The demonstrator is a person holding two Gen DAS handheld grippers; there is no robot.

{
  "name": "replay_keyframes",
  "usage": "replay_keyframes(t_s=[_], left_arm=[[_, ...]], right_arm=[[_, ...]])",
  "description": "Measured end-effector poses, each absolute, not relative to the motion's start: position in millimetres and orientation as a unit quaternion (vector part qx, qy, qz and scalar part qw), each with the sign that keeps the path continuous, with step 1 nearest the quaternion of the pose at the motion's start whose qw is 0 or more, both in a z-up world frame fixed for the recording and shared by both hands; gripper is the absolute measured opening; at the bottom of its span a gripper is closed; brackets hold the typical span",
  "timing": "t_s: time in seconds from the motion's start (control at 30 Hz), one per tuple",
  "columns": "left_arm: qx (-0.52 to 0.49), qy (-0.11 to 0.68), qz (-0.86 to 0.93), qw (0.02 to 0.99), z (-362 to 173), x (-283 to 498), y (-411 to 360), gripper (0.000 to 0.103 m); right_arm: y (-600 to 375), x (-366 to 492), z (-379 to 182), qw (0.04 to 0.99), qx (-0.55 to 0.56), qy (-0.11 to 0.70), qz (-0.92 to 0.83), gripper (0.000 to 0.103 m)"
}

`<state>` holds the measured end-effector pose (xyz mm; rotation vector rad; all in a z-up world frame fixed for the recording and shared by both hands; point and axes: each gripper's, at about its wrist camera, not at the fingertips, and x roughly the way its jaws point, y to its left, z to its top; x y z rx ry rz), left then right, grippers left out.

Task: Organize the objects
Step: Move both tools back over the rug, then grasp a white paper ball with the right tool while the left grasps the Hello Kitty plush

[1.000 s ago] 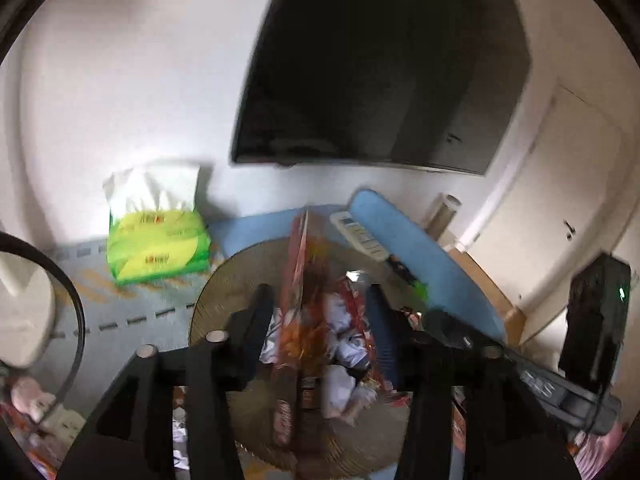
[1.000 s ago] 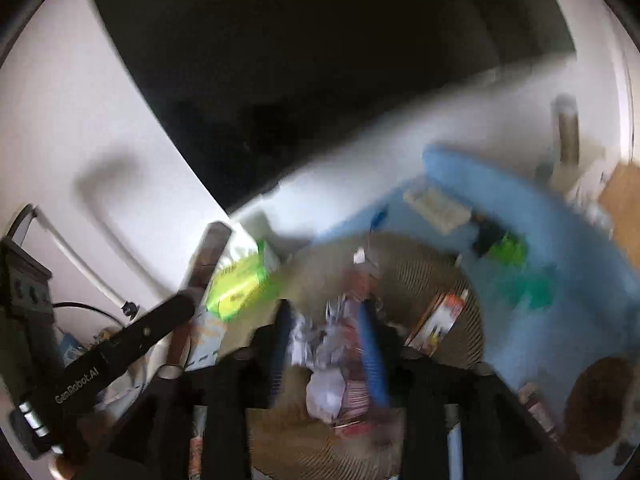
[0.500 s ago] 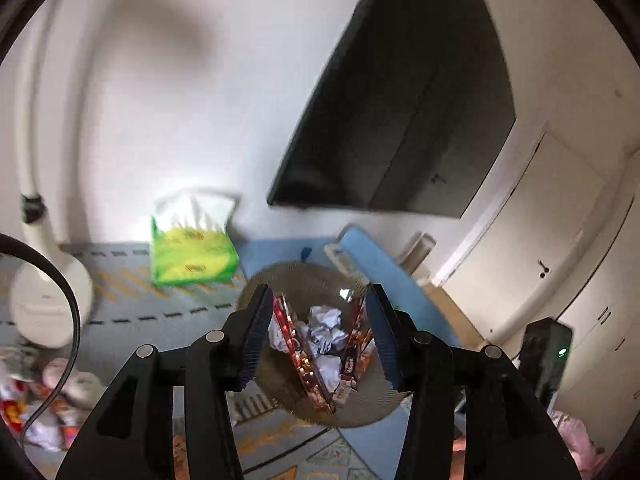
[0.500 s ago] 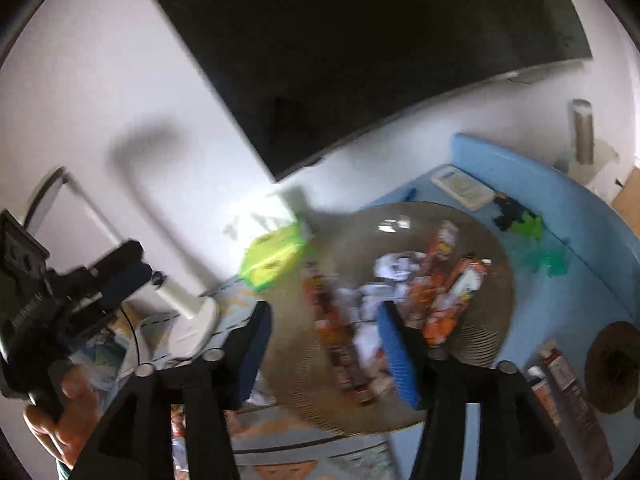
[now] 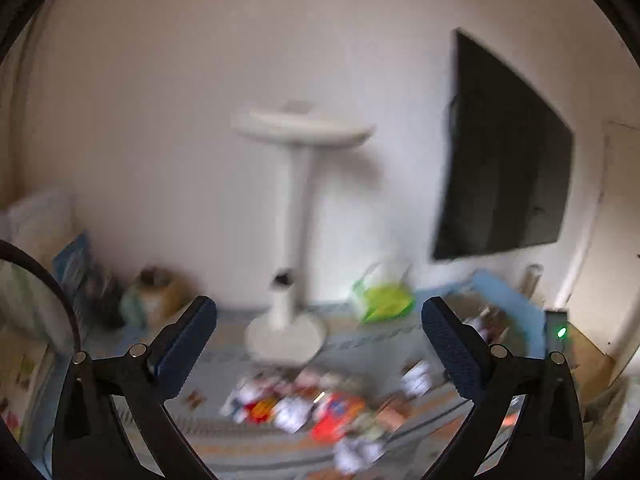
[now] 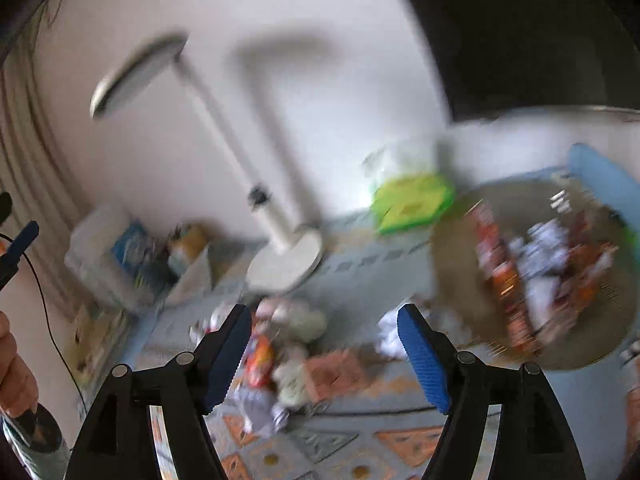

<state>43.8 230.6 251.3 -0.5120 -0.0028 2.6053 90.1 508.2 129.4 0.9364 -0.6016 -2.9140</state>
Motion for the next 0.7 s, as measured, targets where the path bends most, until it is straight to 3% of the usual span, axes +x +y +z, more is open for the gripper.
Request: replay_keyframes(t_s=[0.13, 0.23, 0.43, 0.53, 0.63, 0.7], left_arm=[[-0.283, -0.041, 0.935, 0.212, 174.2, 4.2, 196.9, 0.102], [-0.368, -0.056, 0.894, 0.250, 106.6, -20.9, 199.0, 0.101], [-0.407, -0.088, 0.887, 0.202, 69.2, -70.5, 194.5, 0.100], [-0.439, -0.136, 0.866, 0.196, 55.5, -106.3, 186.6, 0.100], [-0.477, -0.142, 0.840, 0.216, 35.0, -135.1, 199.8, 0.099], [-0.479, -0.146, 0.837, 0.221, 24.8, -145.2, 207.8, 0.099]], right_arm=[[484.8, 74.0, 92.9, 0.021, 0.342, -0.179, -0.922, 0.074], [480.0, 68.0, 65.3, 0.004, 0.363, -0.165, -0.917, 0.074], [483.6, 71.0, 27.7, -0.058, 0.357, -0.091, -0.928, 0.074], [499.6, 71.6, 23.9, -0.052, 0.359, -0.134, -0.922, 0.074], [522.9, 76.1, 22.3, -0.070, 0.347, -0.188, -0.916, 0.083], [539.0, 78.8, 18.4, -0.064, 0.342, -0.232, -0.908, 0.083]])
